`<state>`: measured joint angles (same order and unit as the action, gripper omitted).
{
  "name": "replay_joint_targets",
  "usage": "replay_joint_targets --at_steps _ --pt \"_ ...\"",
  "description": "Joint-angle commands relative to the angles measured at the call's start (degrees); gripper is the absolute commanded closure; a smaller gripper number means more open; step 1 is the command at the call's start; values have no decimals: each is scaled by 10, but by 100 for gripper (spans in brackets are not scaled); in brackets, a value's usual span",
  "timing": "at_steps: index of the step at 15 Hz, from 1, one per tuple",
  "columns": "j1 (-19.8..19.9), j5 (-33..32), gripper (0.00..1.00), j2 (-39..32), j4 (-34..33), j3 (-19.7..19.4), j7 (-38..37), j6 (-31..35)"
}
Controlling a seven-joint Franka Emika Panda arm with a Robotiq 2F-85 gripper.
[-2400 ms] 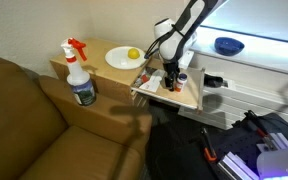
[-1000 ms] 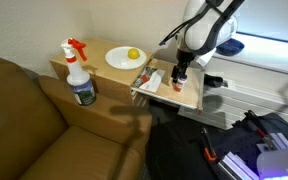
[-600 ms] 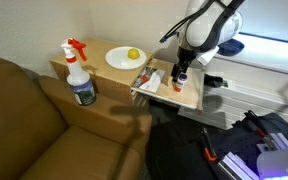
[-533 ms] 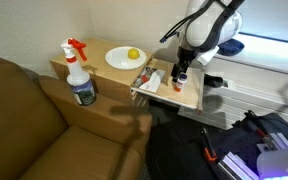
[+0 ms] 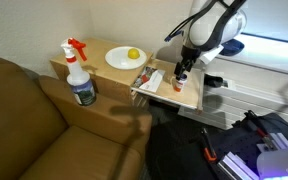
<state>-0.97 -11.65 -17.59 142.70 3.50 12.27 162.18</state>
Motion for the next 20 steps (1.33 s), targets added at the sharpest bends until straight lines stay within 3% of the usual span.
replay_joint_targets --at_steps 1,3,4,8,15,16,20 --pt "4 17 0 -69 -46 10 15 9" --pt "18 39 0 -123 -82 30 31 20" --pt "-1 16 0 -55 -35 8 7 1" --pt "4 27 0 -122 -80 20 13 12" --pt "-24 6 0 -58 -13 -23 -27 19" --pt "-8 20 0 -99 -56 -4 -6 12" --pt "-2 23 0 -97 -53 0 0 12"
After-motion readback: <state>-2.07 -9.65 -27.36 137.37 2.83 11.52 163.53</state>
